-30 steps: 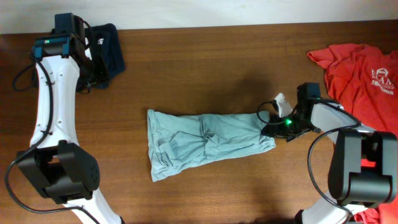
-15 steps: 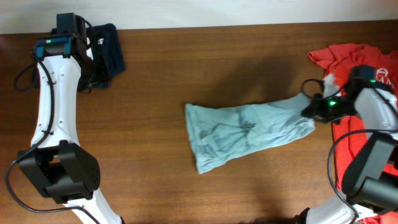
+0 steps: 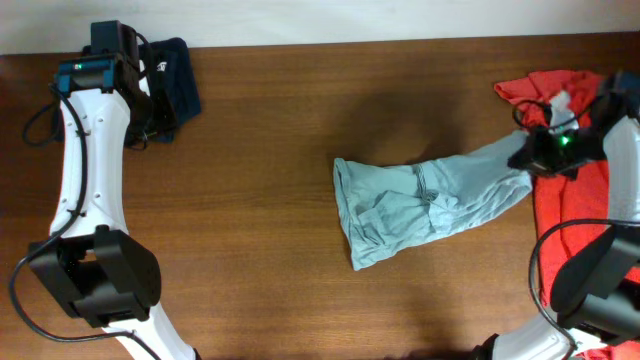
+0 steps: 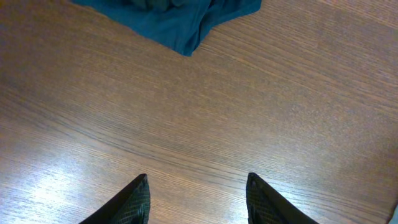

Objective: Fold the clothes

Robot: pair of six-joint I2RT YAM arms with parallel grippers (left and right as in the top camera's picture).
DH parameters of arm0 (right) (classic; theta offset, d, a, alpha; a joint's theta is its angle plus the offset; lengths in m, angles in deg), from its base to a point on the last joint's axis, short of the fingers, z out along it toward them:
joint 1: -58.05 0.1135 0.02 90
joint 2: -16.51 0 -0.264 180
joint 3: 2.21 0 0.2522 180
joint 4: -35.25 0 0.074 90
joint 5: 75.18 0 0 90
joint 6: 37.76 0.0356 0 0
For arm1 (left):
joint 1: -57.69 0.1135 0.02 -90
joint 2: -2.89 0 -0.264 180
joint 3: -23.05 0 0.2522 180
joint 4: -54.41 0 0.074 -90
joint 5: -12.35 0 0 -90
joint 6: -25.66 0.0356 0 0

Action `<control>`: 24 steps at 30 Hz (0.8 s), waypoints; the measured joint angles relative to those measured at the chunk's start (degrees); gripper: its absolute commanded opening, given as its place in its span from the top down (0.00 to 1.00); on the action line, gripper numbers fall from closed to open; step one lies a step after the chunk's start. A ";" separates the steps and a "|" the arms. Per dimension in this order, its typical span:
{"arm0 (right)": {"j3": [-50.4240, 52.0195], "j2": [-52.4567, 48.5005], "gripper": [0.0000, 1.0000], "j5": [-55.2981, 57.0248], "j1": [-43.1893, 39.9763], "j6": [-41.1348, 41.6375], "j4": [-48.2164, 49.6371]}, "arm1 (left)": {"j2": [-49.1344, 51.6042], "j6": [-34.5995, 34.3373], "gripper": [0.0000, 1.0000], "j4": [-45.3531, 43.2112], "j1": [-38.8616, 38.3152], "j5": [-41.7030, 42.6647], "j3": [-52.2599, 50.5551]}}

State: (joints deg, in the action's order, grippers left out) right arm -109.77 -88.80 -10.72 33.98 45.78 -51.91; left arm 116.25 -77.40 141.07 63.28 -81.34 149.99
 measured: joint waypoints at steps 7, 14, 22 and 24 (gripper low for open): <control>-4.79 0.00 0.96 2.60 9.25 -0.02 -5.33 | 0.00 0.00 0.50 -0.48 -0.44 0.00 0.00; -4.83 0.00 0.96 7.17 20.41 -0.07 -7.58 | 0.00 0.00 0.50 -0.94 -0.44 0.00 0.00; -4.57 0.00 0.92 13.90 33.40 -0.20 -7.82 | 1.79 0.00 0.50 -0.90 -0.44 0.00 0.00; -3.80 0.00 0.92 14.97 36.13 -0.22 -6.62 | 2.99 0.00 0.50 -0.85 -0.44 0.00 0.00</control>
State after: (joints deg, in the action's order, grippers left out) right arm -113.57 -88.80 4.25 70.11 45.56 -58.54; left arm 119.24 -77.40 140.22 62.84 -81.34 149.99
